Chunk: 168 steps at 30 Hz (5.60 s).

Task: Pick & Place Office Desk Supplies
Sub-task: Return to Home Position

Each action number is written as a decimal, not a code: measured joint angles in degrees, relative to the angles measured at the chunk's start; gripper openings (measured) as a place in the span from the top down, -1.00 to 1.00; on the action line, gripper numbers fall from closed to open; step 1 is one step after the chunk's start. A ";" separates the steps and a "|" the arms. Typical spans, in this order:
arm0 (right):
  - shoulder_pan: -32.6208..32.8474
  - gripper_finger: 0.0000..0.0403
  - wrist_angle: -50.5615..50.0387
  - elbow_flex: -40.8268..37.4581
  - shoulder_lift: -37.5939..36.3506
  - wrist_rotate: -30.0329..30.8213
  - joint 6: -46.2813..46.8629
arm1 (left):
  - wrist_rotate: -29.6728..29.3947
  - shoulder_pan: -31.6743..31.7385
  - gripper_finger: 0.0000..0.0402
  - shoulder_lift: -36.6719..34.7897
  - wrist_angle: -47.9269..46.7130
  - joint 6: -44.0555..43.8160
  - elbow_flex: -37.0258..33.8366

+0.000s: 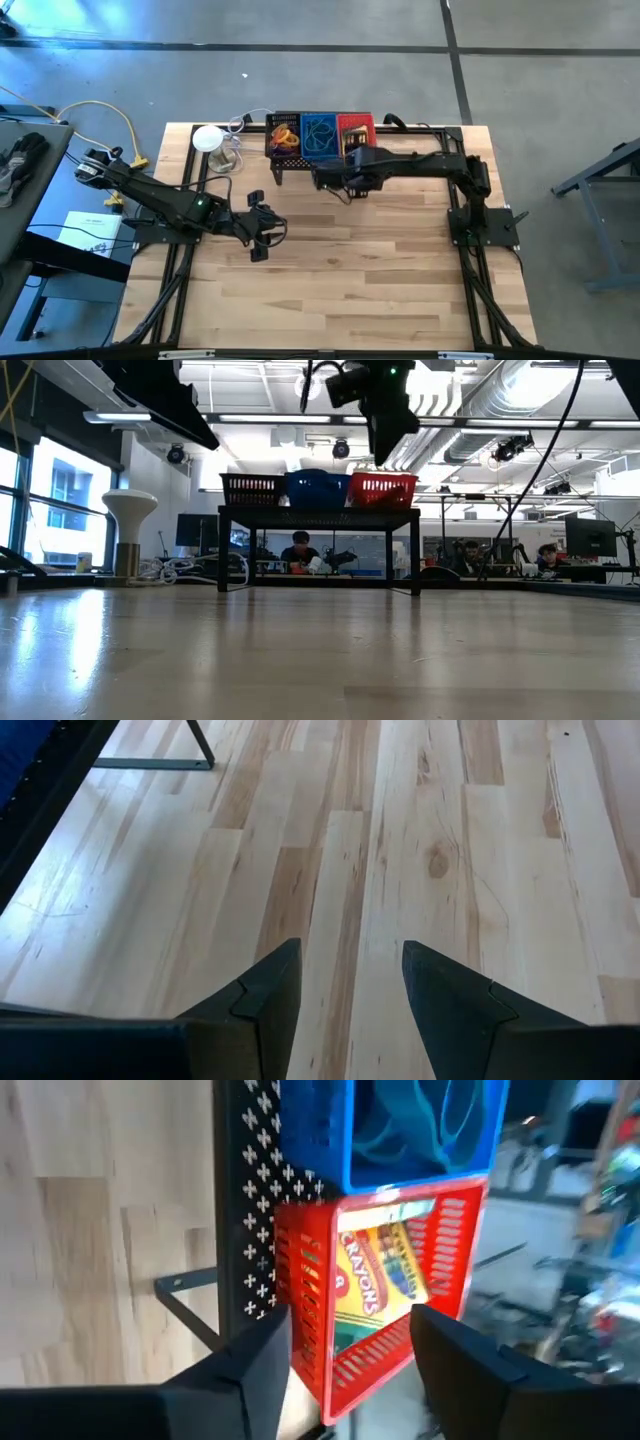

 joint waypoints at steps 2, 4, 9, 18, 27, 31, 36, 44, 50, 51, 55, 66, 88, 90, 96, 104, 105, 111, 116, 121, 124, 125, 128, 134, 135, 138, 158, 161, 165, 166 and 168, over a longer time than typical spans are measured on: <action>1.90 0.00 -0.03 0.00 0.00 1.63 -1.11 | -0.02 0.00 0.17 0.00 -0.02 0.72 0.00; 4.21 -0.02 -0.97 0.00 0.00 3.71 -1.42 | -0.16 0.11 0.17 0.00 0.00 1.65 0.00; 10.35 0.03 -7.75 0.00 0.00 6.01 1.86 | -2.89 1.87 0.17 1.50 -0.48 1.55 -0.68; 16.41 0.77 -8.32 -1.31 -4.21 -21.55 4.30 | -4.65 4.05 0.30 4.58 0.19 0.63 1.51; 17.15 0.99 -6.74 -16.42 -23.16 -29.65 15.50 | -4.54 2.58 0.96 -3.04 -10.92 12.18 5.50; 18.40 0.99 9.12 -31.66 -38.15 -29.87 18.89 | -4.07 2.69 0.99 -8.14 -12.93 13.20 2.40; 18.84 0.99 43.25 -56.13 -57.18 -32.74 14.78 | -3.98 2.57 1.00 -16.70 -5.99 12.29 -5.94; 14.79 0.98 95.12 -88.51 -69.75 -40.67 6.15 | -5.11 3.10 1.00 -30.53 18.85 13.04 -25.52; 10.64 0.98 110.23 -100.97 -69.92 -46.98 6.71 | -4.15 4.15 1.00 -32.60 31.34 17.20 -34.21; 9.99 0.98 111.21 -102.60 -69.84 -46.08 7.60 | -3.07 4.46 1.00 -32.59 33.00 17.48 -35.43; 8.02 0.98 116.81 -106.80 -69.94 -44.26 9.53 | 2.68 6.05 1.00 -32.55 38.85 18.42 -39.36; 7.18 0.98 101.54 -107.49 -82.53 -43.28 8.58 | 2.28 11.96 1.00 -34.17 41.33 21.48 -39.95; 3.70 0.98 87.33 -109.70 -110.64 -53.86 6.02 | 32.82 30.95 1.00 -35.12 43.56 16.47 -39.95; 3.69 0.99 85.91 -109.72 -110.62 -53.83 6.06 | 33.79 31.39 1.00 -35.06 43.56 15.92 -39.95; 3.71 0.99 84.63 -109.74 -110.31 -53.44 12.06 | 33.91 31.38 1.00 -34.97 42.38 13.71 -40.09; 3.71 0.99 84.63 -109.77 -110.31 -53.44 13.91 | 37.37 30.97 1.00 -43.62 30.45 13.09 -40.09; 3.71 0.99 84.63 -109.77 -110.30 -53.44 13.91 | 38.45 30.72 1.00 -45.38 29.31 13.63 -40.11; 3.71 0.99 84.63 -109.79 -110.29 -53.44 13.85 | 38.31 28.71 1.00 -53.33 29.57 14.26 -41.67; 3.71 0.99 84.62 -109.79 -110.29 -53.44 13.82 | 37.76 28.09 1.00 -57.33 28.70 12.78 -47.14; 3.71 0.99 84.60 -109.81 -110.29 -53.44 13.82 | 43.13 28.09 1.00 -60.57 29.42 11.57 -48.41; 3.71 0.99 84.60 -109.81 -110.29 -53.44 13.82 | 44.10 28.09 1.00 -61.20 28.85 10.26 -48.46; 3.71 0.99 84.60 -109.82 -110.29 -53.44 13.82 | 44.09 28.09 1.00 -61.22 29.02 10.29 -48.47; 3.71 0.99 84.60 -109.83 -110.29 -53.44 13.82 | 43.86 28.09 1.00 -60.61 28.96 11.52 -48.54; 3.71 0.99 84.59 -109.85 -110.29 -53.44 13.82 | 39.88 28.09 1.00 -58.67 28.57 10.22 -48.64; 3.71 0.99 84.58 -109.86 -110.29 -53.44 13.82 | 38.98 28.09 1.00 -58.23 28.45 11.08 -48.65; 3.71 0.99 84.59 -109.87 -110.29 -53.44 13.82 | 37.30 28.11 1.00 -57.31 28.71 13.84 -48.65; 3.71 0.99 84.58 -109.90 -110.29 -53.44 13.82 | 37.27 28.11 1.00 -56.81 28.72 7.74 -48.72; 3.71 0.99 84.58 -109.90 -110.29 -53.44 13.81 | 37.27 28.11 1.00 -56.81 28.72 7.66 -48.72; 3.71 0.99 84.58 -109.90 -110.29 -53.44 13.82 | 37.29 28.11 1.00 -56.81 28.72 7.66 -48.72; 3.71 0.99 84.58 -109.90 -110.29 -53.46 13.80 | 37.29 28.11 1.00 -56.81 28.72 7.66 -48.72; 3.71 0.99 84.58 -109.90 -110.29 -53.44 13.80 | 37.29 28.11 1.00 -56.81 28.72 7.68 -48.72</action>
